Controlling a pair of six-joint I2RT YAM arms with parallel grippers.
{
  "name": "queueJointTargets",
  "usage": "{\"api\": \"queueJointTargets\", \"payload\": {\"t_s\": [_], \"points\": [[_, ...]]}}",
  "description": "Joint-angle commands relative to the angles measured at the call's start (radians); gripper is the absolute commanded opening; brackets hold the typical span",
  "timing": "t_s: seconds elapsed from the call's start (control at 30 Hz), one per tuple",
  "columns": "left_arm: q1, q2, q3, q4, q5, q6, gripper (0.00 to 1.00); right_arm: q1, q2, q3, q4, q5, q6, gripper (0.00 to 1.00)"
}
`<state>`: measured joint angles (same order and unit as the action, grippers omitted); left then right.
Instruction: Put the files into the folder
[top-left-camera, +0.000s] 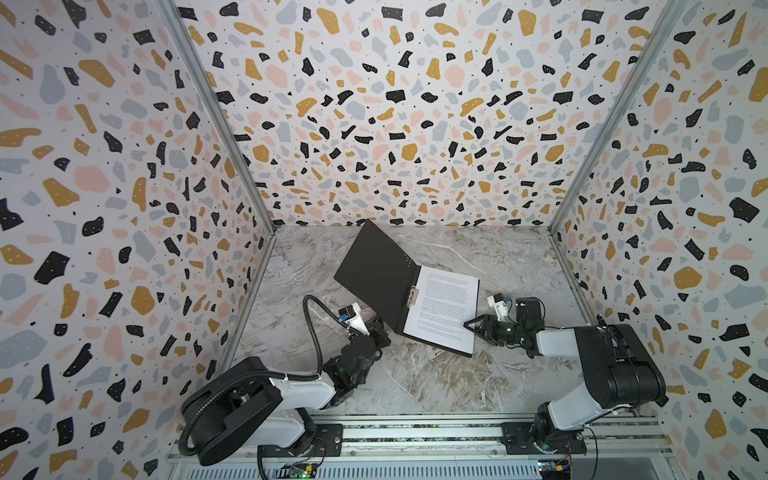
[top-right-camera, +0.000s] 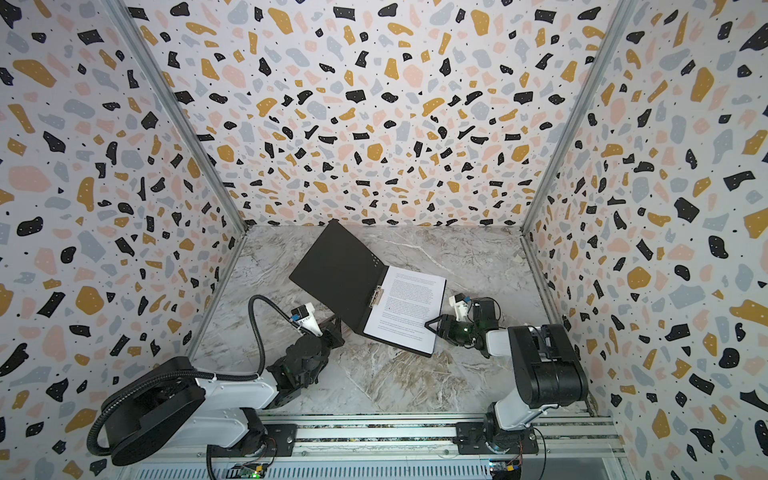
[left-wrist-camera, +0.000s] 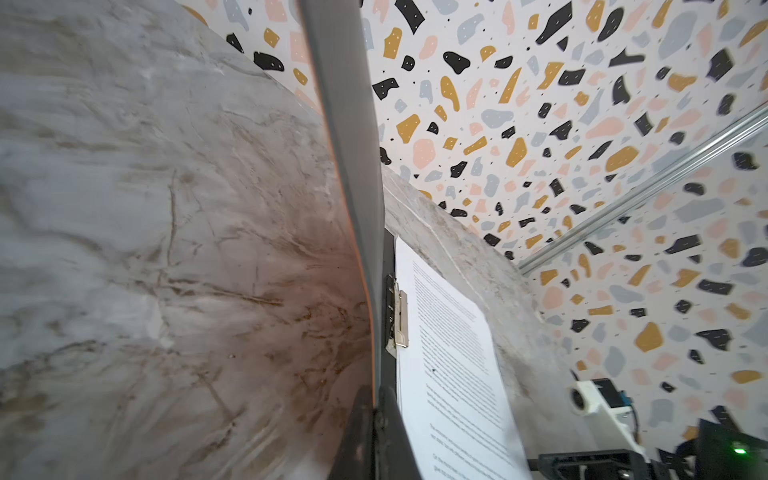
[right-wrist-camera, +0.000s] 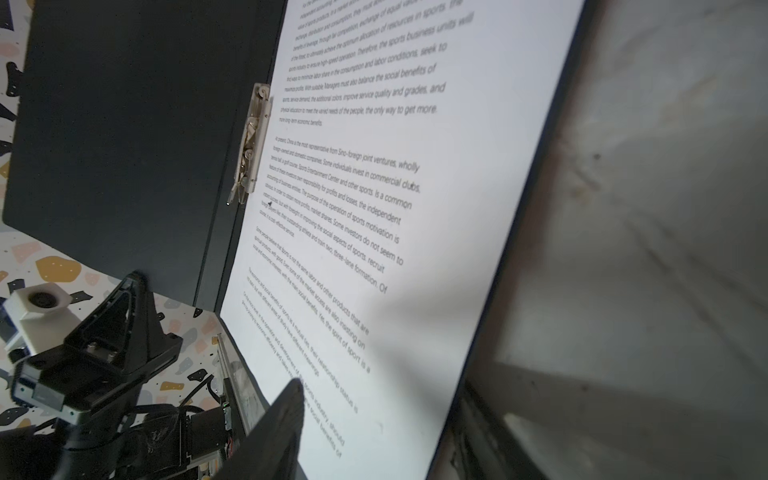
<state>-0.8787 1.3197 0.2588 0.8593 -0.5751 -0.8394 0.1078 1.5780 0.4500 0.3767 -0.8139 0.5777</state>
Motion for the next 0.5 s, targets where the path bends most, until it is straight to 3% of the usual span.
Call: {"api": "queueJointTargets", "payload": {"t_s": [0.0, 0.17, 0.3, 0.37, 0.47], "points": [[-0.048, 0.027, 0.078, -0.181, -0.076, 0.197, 0.04, 0.030, 0.064, -0.004, -0.133, 0.128, -0.019, 0.57], [-0.179, 0.136, 0.238, -0.341, -0.196, 0.323, 0.09, 0.054, 0.124, 0.054, -0.146, 0.132, -0.038, 0.57], [-0.264, 0.216, 0.352, -0.452, -0.270, 0.398, 0.19, 0.053, 0.128, 0.095, -0.182, 0.159, -0.076, 0.58], [-0.310, 0.273, 0.419, -0.514, -0.287, 0.435, 0.29, 0.050, 0.152, 0.146, -0.236, 0.166, -0.107, 0.59], [-0.378, 0.364, 0.532, -0.649, -0.314, 0.457, 0.58, 0.009, 0.153, 0.187, -0.278, 0.178, -0.115, 0.65]]}}
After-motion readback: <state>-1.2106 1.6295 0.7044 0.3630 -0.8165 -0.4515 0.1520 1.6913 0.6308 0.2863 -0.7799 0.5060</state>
